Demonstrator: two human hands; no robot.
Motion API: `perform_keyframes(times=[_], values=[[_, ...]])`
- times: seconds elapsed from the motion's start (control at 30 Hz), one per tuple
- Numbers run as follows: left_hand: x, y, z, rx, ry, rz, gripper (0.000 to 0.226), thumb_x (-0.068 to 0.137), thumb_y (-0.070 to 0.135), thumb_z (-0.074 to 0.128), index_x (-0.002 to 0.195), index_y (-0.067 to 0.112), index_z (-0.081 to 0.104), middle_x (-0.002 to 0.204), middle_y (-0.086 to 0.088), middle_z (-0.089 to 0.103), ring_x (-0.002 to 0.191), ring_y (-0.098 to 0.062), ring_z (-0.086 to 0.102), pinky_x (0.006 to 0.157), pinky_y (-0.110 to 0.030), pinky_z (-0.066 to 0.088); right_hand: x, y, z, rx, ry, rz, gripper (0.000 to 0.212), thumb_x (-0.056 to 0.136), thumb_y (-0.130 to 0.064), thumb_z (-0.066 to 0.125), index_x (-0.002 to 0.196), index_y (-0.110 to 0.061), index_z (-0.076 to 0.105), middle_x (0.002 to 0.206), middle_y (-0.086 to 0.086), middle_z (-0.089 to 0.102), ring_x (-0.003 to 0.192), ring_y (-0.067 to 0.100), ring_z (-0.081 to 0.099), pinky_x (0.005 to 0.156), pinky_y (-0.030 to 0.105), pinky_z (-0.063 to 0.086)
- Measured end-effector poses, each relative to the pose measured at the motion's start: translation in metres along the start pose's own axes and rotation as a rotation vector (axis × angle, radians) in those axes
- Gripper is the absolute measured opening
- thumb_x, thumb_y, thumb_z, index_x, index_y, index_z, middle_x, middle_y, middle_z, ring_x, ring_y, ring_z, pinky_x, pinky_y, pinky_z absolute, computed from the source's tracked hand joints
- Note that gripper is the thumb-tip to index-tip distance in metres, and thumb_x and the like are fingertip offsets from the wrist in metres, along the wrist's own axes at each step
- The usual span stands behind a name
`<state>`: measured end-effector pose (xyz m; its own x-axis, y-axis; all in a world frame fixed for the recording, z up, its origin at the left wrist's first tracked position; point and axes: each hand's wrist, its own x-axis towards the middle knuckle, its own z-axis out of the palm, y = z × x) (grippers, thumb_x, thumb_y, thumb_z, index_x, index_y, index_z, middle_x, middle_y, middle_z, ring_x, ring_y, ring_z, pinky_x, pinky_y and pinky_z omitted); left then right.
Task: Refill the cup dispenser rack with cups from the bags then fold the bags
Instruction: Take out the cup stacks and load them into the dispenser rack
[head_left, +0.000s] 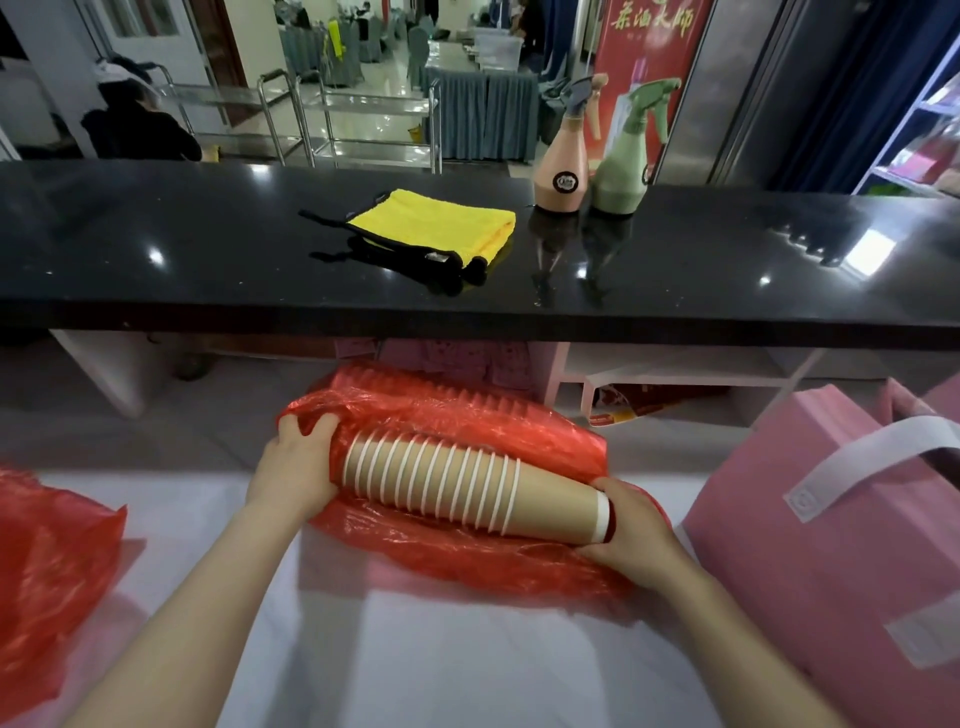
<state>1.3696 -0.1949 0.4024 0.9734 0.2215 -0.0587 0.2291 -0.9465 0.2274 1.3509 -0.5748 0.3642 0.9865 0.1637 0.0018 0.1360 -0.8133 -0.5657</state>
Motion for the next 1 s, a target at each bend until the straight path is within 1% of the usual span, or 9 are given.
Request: perform_keyframes(times=[0.17, 0.27, 0.37, 0.5, 0.6, 0.73, 0.8, 0.9, 1.0], values=[[0.007, -0.010, -0.008, -0.088, -0.044, -0.032, 0.070, 0.073, 0.036, 0.071, 0.133, 0.025, 0.037, 0.123, -0.014, 0.054, 0.105, -0.039, 0.056, 0.081, -0.042, 0.048, 0.002, -0.003, -0.012, -0.152, 0.098, -0.073, 0.075, 0.045, -0.058, 0.081, 0.113, -0.033, 0.062, 0.101, -0.011, 0.050, 0.099, 0.014, 0.045, 0.085, 0.028, 0.035], [0.011, -0.013, -0.014, -0.136, -0.039, -0.053, 0.076, 0.070, 0.041, 0.073, 0.135, 0.024, 0.038, 0.126, -0.008, 0.058, 0.111, -0.034, 0.056, 0.084, -0.041, 0.047, 0.003, -0.017, -0.024, -0.219, 0.128, -0.180, 0.077, 0.044, -0.064, 0.074, 0.111, -0.029, 0.063, 0.103, -0.011, 0.059, 0.096, 0.015, 0.054, 0.081, 0.026, 0.038], [0.014, -0.014, -0.018, -0.185, -0.055, -0.073, 0.079, 0.070, 0.042, 0.073, 0.138, 0.023, 0.037, 0.130, -0.009, 0.056, 0.113, -0.034, 0.055, 0.088, -0.042, 0.048, 0.002, -0.033, -0.037, -0.134, 0.065, -0.163, 0.077, 0.042, -0.070, 0.067, 0.111, -0.040, 0.054, 0.098, -0.023, 0.058, 0.088, 0.003, 0.053, 0.070, 0.018, 0.037], [0.014, -0.016, -0.021, -0.207, -0.073, -0.081, 0.082, 0.070, 0.037, 0.074, 0.140, 0.022, 0.036, 0.132, -0.009, 0.055, 0.116, -0.033, 0.054, 0.091, -0.044, 0.048, 0.004, -0.044, -0.042, 0.268, 0.023, -0.101, 0.064, 0.045, -0.058, 0.078, 0.101, -0.056, 0.048, 0.095, -0.030, 0.062, 0.091, -0.006, 0.059, 0.068, 0.009, 0.046], [0.011, -0.015, -0.018, -0.250, -0.044, -0.054, 0.072, 0.078, 0.037, 0.068, 0.141, 0.025, 0.036, 0.134, -0.007, 0.055, 0.117, -0.033, 0.054, 0.091, -0.043, 0.047, 0.008, -0.054, -0.033, 0.658, 0.127, -0.031, 0.053, 0.060, -0.049, 0.073, 0.109, -0.044, 0.055, 0.099, -0.016, 0.067, 0.094, 0.006, 0.065, 0.069, 0.019, 0.053], [0.004, -0.017, -0.014, -0.290, 0.006, -0.062, 0.063, 0.085, 0.025, 0.061, 0.142, 0.028, 0.036, 0.135, -0.007, 0.055, 0.118, -0.034, 0.054, 0.093, -0.042, 0.046, 0.014, -0.068, -0.032, 0.762, 0.216, -0.010, 0.064, 0.060, -0.052, 0.072, 0.119, -0.038, 0.050, 0.106, -0.014, 0.063, 0.095, -0.001, 0.062, 0.071, 0.016, 0.051], [0.002, -0.021, -0.014, -0.341, 0.035, -0.084, 0.063, 0.082, 0.015, 0.060, 0.141, 0.027, 0.041, 0.133, -0.007, 0.057, 0.117, -0.034, 0.055, 0.093, -0.042, 0.047, 0.018, -0.071, -0.028, 0.937, 0.232, 0.013, 0.070, 0.063, -0.037, 0.084, 0.124, -0.033, 0.049, 0.110, -0.006, 0.063, 0.099, 0.007, 0.063, 0.074, 0.023, 0.055], [-0.003, -0.019, -0.016, -0.442, 0.060, -0.084, 0.064, 0.076, 0.010, 0.065, 0.136, 0.026, 0.048, 0.128, -0.005, 0.061, 0.114, -0.031, 0.057, 0.091, -0.039, 0.048, 0.021, -0.079, -0.020, 1.442, 0.254, 0.139, 0.065, 0.063, -0.019, 0.076, 0.124, -0.018, 0.053, 0.117, 0.010, 0.064, 0.101, 0.020, 0.067, 0.073, 0.037, 0.059], [-0.005, -0.014, -0.020, -0.517, 0.087, -0.066, 0.067, 0.071, 0.005, 0.068, 0.133, 0.022, 0.052, 0.125, -0.006, 0.063, 0.111, -0.029, 0.059, 0.087, -0.037, 0.048, 0.023, -0.082, -0.015, 1.573, 0.258, 0.209, 0.058, 0.064, -0.018, 0.075, 0.118, -0.018, 0.056, 0.118, 0.010, 0.064, 0.105, 0.025, 0.065, 0.072, 0.046, 0.059]])
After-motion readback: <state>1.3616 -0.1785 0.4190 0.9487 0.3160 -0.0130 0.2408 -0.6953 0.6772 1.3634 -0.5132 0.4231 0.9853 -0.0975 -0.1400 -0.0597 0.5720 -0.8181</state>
